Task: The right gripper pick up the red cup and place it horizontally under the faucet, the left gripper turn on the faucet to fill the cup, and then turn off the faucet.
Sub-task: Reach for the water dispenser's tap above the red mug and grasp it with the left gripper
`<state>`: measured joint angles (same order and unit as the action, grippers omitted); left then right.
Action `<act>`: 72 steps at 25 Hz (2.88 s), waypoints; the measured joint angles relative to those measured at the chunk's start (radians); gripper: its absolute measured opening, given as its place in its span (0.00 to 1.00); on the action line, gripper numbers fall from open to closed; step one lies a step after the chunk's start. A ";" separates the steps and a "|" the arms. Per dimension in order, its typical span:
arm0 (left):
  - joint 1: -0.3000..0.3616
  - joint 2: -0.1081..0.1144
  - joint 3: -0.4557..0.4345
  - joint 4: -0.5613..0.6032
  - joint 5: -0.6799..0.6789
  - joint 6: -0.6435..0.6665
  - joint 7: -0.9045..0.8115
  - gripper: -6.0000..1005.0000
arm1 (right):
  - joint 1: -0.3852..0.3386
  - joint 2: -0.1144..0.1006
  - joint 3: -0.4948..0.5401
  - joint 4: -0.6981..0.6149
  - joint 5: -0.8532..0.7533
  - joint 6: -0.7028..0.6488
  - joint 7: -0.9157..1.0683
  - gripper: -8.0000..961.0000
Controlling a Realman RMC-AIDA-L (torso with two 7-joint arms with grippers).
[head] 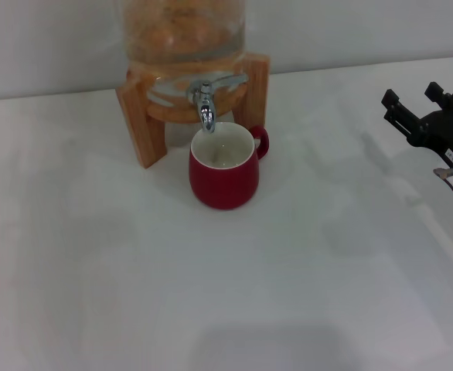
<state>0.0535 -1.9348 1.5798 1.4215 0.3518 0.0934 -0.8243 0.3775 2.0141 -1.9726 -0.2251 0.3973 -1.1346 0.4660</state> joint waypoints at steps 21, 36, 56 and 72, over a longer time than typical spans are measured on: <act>-0.090 -0.062 -0.085 0.102 -0.429 -0.543 0.585 0.86 | 0.027 -0.001 0.003 0.003 0.002 0.047 0.002 0.88; -0.131 -0.105 -0.193 0.176 -0.939 -0.641 1.166 0.86 | 0.036 -0.001 0.021 0.004 0.003 0.053 0.002 0.88; -0.214 -0.117 -0.449 0.171 -1.485 -1.135 1.736 0.86 | 0.040 -0.001 0.022 0.001 -0.001 0.059 0.009 0.88; -0.367 -0.093 -0.582 -0.049 -1.681 -1.426 1.970 0.86 | 0.039 0.005 0.007 -0.006 -0.006 0.061 0.010 0.88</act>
<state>-0.3132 -2.0282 0.9982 1.3728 -1.3294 -1.3323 1.1454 0.4165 2.0187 -1.9656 -0.2312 0.3912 -1.0736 0.4756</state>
